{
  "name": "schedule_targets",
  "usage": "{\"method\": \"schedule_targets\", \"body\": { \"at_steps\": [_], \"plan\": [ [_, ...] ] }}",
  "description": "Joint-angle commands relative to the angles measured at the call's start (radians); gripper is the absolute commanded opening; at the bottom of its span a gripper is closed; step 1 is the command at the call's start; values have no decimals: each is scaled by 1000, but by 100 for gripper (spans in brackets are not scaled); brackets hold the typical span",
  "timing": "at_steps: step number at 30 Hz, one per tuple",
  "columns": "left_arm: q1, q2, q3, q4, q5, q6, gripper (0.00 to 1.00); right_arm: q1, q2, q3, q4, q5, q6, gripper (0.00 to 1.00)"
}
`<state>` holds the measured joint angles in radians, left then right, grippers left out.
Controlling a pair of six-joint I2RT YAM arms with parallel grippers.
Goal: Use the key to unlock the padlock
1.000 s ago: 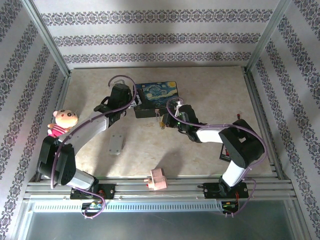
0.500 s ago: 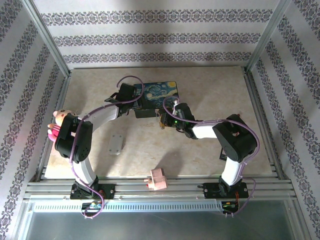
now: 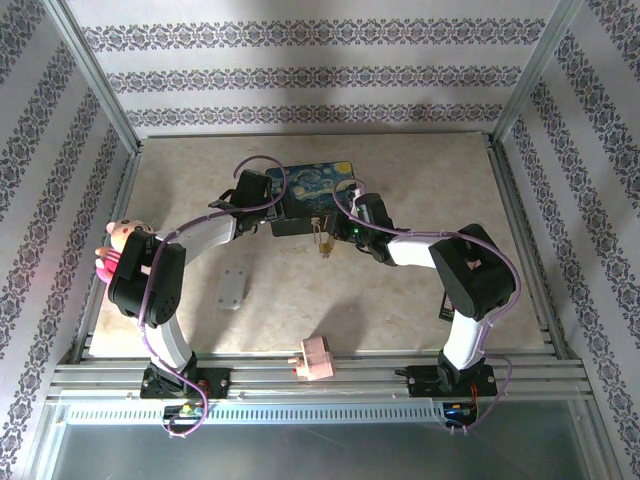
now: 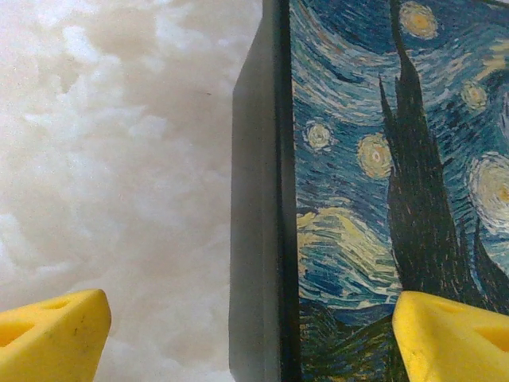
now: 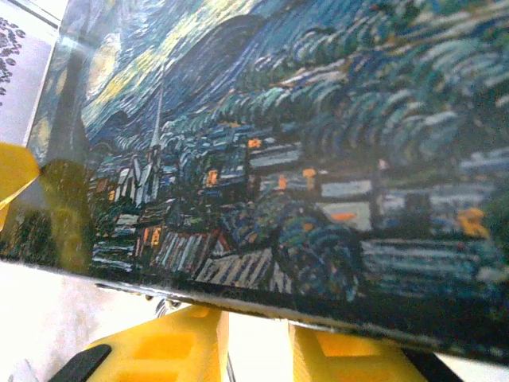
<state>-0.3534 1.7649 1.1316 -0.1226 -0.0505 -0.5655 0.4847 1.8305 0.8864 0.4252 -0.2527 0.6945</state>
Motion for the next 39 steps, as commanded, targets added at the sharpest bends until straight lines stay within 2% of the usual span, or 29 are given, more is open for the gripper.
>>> {"method": "schedule_targets", "body": {
  "at_steps": [1, 6, 17, 39],
  "plan": [
    [-17, -7, -40, -35, 50, -13, 92, -9, 24, 32, -17, -19, -33, 24],
    [-38, -18, -68, -10, 70, -53, 91, -11, 26, 36, -18, -34, -43, 23],
    [-41, -30, -82, 0, 38, -76, 91, 22, -5, -31, 22, -37, 3, 24],
    [-41, -33, -98, -6, 12, -88, 99, 52, 53, -44, 78, -36, 50, 24]
  ]
}}
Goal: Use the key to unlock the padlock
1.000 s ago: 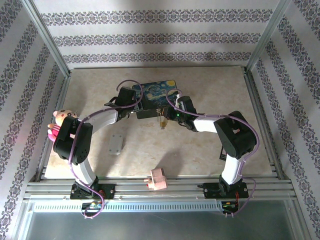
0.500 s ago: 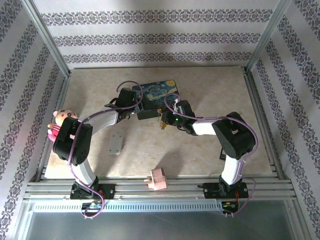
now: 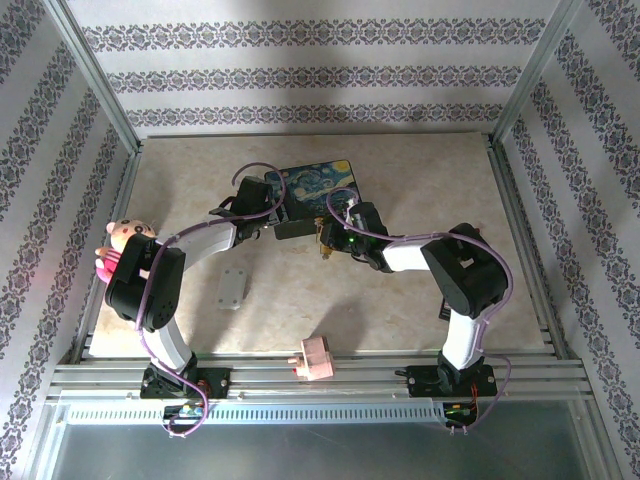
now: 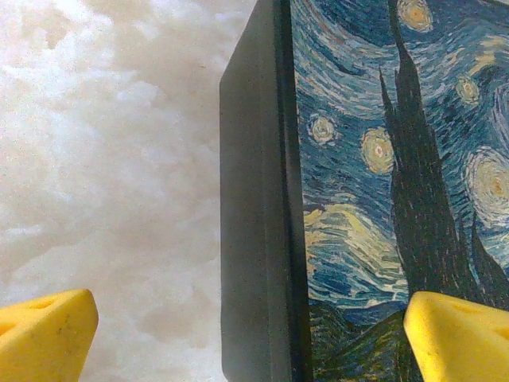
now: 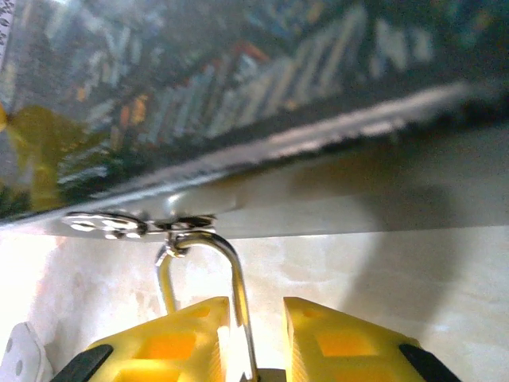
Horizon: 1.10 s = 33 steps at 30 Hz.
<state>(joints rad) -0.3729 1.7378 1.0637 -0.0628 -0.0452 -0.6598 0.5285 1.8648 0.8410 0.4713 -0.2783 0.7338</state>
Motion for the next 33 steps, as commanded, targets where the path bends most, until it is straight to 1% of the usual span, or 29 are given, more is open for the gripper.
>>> {"method": "schedule_targets", "body": {
  "at_steps": [1, 10, 13, 16, 21, 27, 33],
  "plan": [
    [-21, -7, -31, -65, 5, 5, 99, 10, 20, 1, 33, -12, 13, 24],
    [-22, -2, -30, -60, 7, -1, 99, 14, 15, -15, 47, -28, 28, 21],
    [-21, 0, -27, -59, 10, -1, 99, 18, -1, -30, 54, -29, 29, 25],
    [-21, -1, -27, -59, 10, -3, 99, 15, -18, -50, 53, -25, 20, 26],
    [-21, 0, -27, -59, 13, -4, 99, 13, -16, -68, 41, -33, 10, 27],
    [-21, -1, -26, -59, 13, -8, 99, 22, -27, -91, 9, -12, -18, 30],
    [-21, 1, -22, -61, 21, -9, 99, 25, -9, -71, -2, -18, -38, 31]
  ]
}}
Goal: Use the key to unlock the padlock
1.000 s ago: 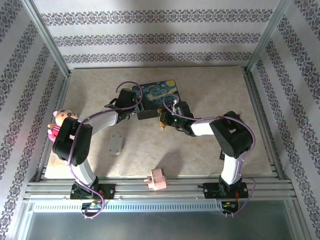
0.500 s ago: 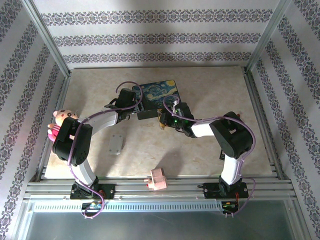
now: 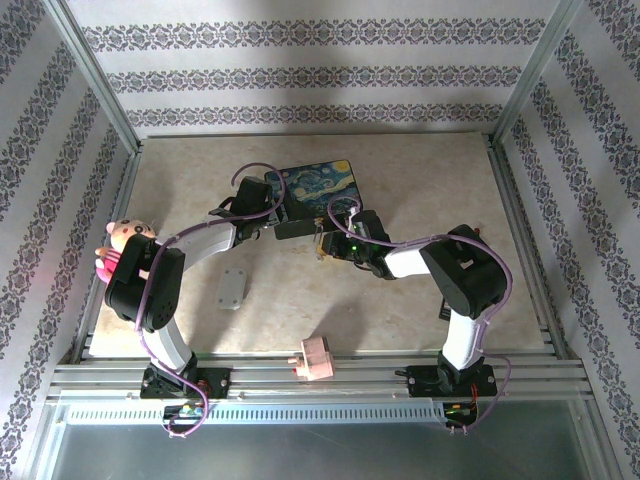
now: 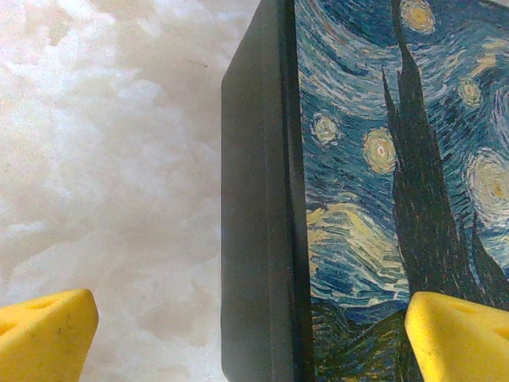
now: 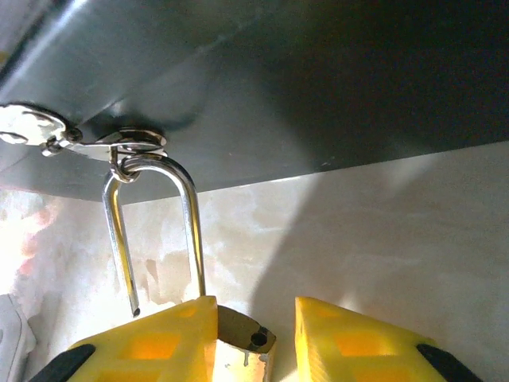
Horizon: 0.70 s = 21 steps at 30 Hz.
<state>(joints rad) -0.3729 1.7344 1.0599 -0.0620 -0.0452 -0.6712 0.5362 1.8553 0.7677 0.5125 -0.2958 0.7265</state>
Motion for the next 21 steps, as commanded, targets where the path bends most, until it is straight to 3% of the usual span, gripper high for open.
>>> {"method": "schedule_targets", "body": {
  "at_steps": [1, 12, 21],
  "plan": [
    [-21, 6, -17, -62, 22, 1, 99, 19, 4, 7, -39, -3, -33, 31],
    [-21, 9, -19, -58, 29, -2, 99, 4, 32, 78, 24, -40, -5, 30],
    [-21, 7, -23, -54, 31, -4, 99, -5, 71, 91, 43, -34, 20, 23]
  ]
}}
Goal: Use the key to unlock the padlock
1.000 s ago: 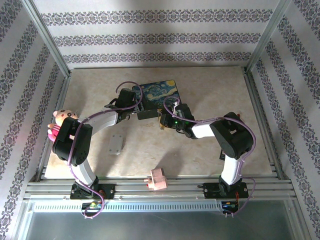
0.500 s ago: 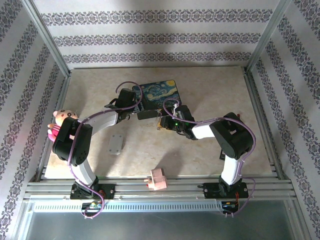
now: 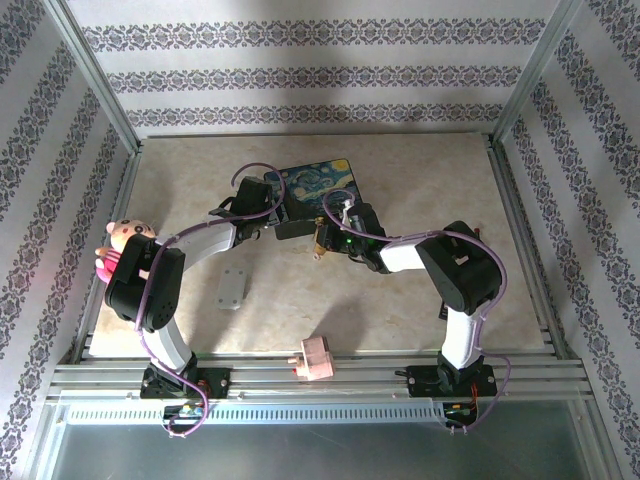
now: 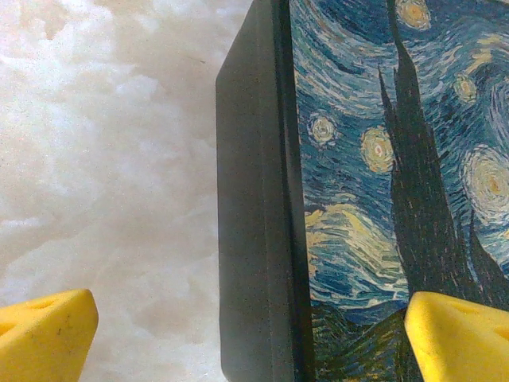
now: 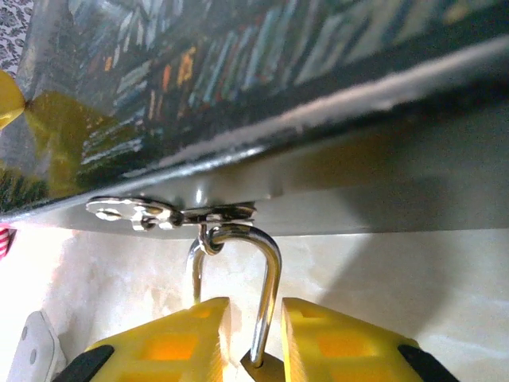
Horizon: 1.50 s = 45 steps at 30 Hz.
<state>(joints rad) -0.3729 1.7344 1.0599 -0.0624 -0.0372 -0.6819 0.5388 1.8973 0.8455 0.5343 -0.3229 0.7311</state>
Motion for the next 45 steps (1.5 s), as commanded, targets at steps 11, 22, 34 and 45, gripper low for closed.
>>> {"method": "schedule_targets", "body": {
  "at_steps": [11, 22, 34, 45],
  "plan": [
    [-21, 4, -32, -52, 16, 4, 99, -22, 56, -6, 93, -13, 74, 17],
    [-23, -3, -36, -54, 13, 4, 99, -31, 99, -35, 192, -21, 149, 6],
    [-20, -7, -41, -56, 3, 2, 99, -36, 99, -64, 293, -24, 205, 0],
    [-20, -14, -40, -63, -6, 1, 99, -51, 73, -108, 383, 10, 274, 0]
  ]
}}
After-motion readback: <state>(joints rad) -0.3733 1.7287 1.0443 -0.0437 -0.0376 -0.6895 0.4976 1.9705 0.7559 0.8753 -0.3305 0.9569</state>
